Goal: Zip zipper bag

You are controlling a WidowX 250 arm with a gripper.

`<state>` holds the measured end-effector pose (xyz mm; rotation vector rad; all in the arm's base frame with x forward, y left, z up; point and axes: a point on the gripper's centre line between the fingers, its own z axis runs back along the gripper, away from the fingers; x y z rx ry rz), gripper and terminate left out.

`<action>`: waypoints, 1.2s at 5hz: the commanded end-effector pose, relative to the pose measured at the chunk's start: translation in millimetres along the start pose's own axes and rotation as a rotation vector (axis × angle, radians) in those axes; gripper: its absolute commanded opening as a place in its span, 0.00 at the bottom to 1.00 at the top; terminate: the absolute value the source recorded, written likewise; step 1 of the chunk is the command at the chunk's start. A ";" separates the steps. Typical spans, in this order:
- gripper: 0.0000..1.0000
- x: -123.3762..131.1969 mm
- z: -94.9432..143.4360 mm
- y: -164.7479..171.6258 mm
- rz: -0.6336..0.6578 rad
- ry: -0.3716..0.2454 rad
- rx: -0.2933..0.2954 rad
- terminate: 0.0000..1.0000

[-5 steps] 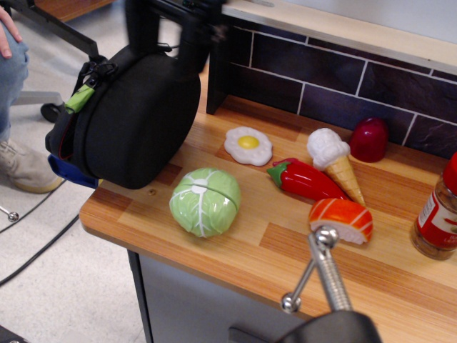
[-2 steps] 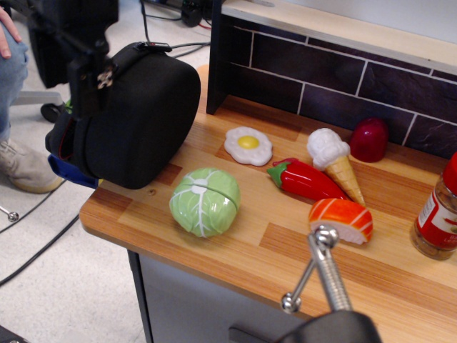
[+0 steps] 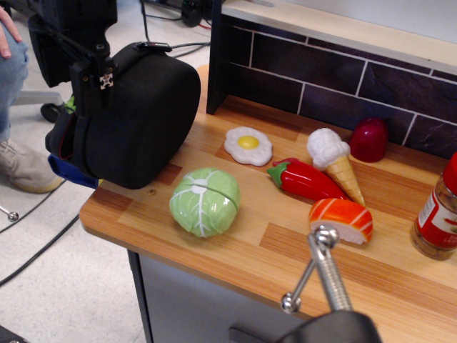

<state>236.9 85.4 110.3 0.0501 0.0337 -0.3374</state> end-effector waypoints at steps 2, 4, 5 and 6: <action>0.00 2.8 -6.9 2.4 0.040 -0.074 -0.015 0.00; 0.00 10.2 27.4 2.8 0.080 -0.092 -0.100 0.00; 0.00 3.9 26.0 2.0 0.074 -0.073 -0.091 0.00; 0.00 -12.1 12.4 3.3 0.022 -0.049 -0.047 0.00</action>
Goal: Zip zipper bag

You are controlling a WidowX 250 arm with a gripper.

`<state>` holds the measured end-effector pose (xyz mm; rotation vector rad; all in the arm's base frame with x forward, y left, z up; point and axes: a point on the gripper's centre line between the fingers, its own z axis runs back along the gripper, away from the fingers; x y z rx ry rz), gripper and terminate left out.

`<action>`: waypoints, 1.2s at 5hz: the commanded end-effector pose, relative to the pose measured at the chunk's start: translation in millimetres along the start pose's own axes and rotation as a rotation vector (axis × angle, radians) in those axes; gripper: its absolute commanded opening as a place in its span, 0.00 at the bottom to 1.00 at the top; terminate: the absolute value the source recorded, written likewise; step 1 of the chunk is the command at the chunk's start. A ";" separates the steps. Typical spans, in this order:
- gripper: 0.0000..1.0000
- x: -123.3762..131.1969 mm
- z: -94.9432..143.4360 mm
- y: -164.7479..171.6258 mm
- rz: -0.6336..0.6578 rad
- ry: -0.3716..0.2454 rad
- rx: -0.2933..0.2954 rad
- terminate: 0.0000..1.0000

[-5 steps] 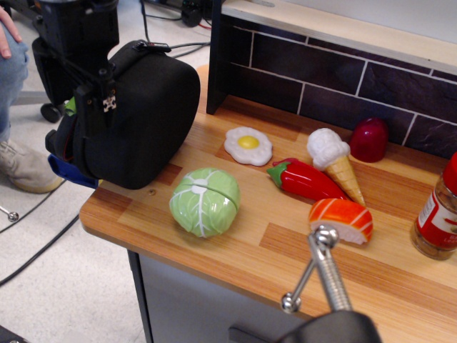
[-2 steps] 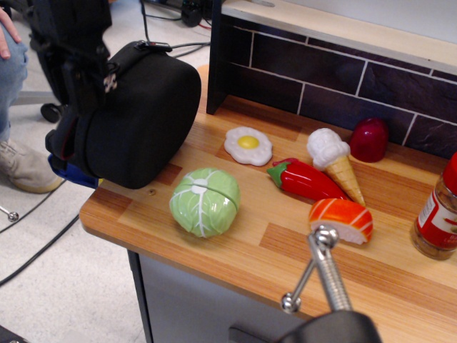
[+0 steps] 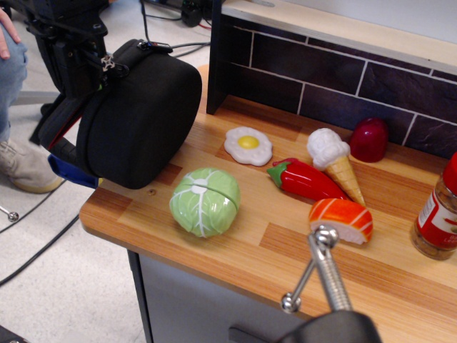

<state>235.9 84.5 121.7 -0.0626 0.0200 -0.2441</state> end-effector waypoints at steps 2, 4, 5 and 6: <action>0.00 -30.7 -29.6 17.4 -0.150 -0.011 0.114 0.00; 0.00 -44.2 -57.8 3.2 -0.125 -0.040 0.041 0.00; 0.00 -52.0 -61.3 1.4 -0.047 -0.018 -0.011 0.00; 0.00 -62.0 -70.6 0.5 -0.036 -0.008 -0.041 0.00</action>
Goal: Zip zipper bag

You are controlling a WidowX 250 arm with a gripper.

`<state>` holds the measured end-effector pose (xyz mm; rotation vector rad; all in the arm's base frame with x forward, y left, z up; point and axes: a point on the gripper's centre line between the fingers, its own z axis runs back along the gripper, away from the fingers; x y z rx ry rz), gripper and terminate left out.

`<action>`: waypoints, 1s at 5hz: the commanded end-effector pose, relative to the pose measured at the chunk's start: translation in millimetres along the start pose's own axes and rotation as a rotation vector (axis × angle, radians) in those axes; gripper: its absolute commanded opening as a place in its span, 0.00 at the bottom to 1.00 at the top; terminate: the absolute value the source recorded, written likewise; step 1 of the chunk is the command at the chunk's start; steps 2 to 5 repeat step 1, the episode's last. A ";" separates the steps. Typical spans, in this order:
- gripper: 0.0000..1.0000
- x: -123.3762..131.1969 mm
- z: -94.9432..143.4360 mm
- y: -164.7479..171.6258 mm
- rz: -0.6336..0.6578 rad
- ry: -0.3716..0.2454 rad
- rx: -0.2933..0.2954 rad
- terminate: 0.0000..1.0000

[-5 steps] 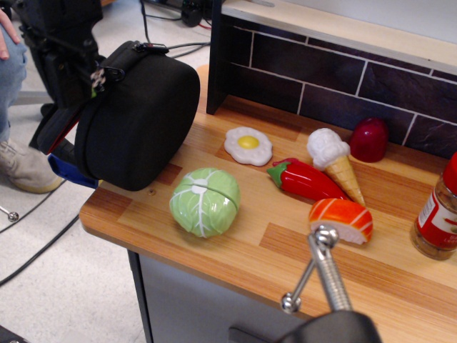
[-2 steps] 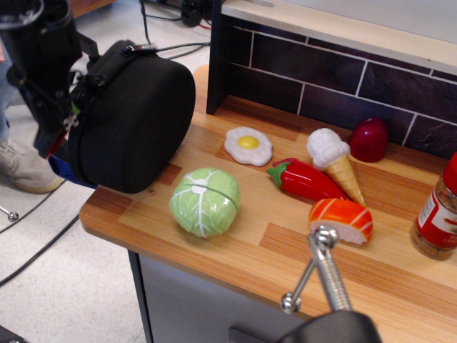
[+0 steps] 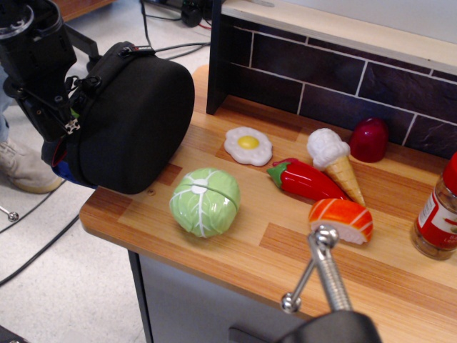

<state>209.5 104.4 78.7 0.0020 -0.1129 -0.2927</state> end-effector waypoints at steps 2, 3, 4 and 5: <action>0.00 -51.8 -18.8 -14.6 0.069 0.209 -0.141 1.00; 0.00 -51.8 -18.8 -14.6 0.069 0.209 -0.141 1.00; 0.00 -51.8 -18.8 -14.6 0.069 0.209 -0.141 1.00; 0.00 -51.8 -18.8 -14.6 0.069 0.209 -0.141 1.00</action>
